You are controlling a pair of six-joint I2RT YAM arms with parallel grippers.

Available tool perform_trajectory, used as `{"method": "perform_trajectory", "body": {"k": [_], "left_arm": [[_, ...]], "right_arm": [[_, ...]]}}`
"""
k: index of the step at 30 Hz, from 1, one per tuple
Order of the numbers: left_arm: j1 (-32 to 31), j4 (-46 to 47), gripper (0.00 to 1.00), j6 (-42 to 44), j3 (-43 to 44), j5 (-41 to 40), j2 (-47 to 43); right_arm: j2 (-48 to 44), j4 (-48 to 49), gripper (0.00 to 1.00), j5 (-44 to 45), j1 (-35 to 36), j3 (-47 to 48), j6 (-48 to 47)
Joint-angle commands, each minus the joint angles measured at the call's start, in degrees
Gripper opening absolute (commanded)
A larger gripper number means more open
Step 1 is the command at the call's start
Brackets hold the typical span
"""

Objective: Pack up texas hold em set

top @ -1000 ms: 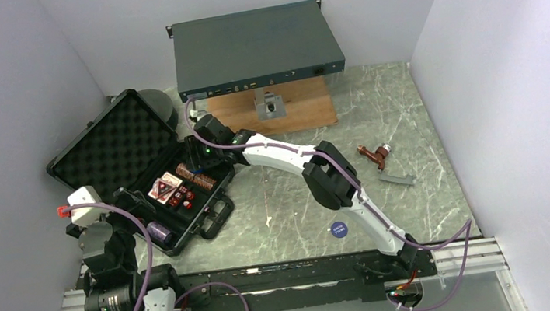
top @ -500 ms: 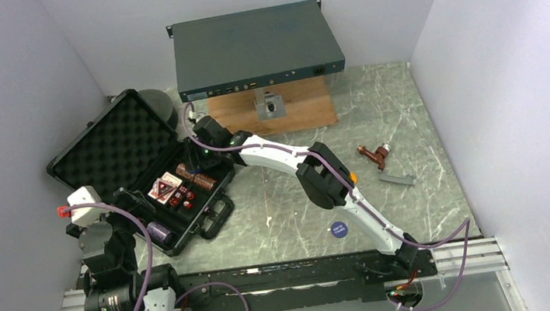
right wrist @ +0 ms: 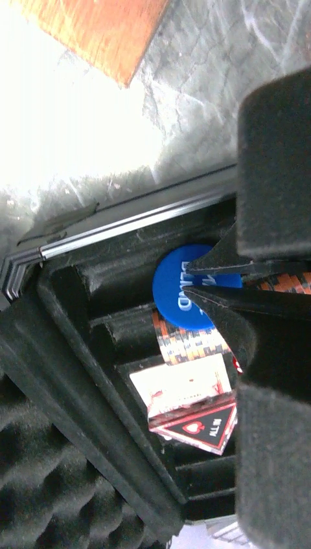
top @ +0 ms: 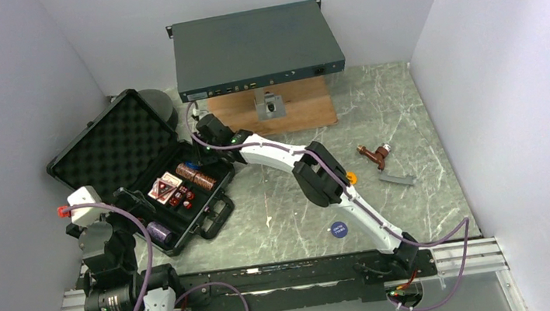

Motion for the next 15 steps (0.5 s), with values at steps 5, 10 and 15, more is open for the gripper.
{"method": "perform_trajectory", "body": {"k": [5,10,15], "left_arm": [[0.4,2.2,1.0,-0.1,0.5,0.9,0.5],[0.5,2.2,1.0,-0.1,0.5,1.0,0.6],[0.6,2.1,1.0,-0.1,0.5,0.9,0.5]], "right_arm": [[-3.6,6.7,0.25,0.7,-0.9,-2.0,0.8],[-8.3,7.9,0.27,2.9,-1.0,-8.2,0.7],[-12.7,10.4,0.27,3.7,-1.0,-14.3,0.9]]}}
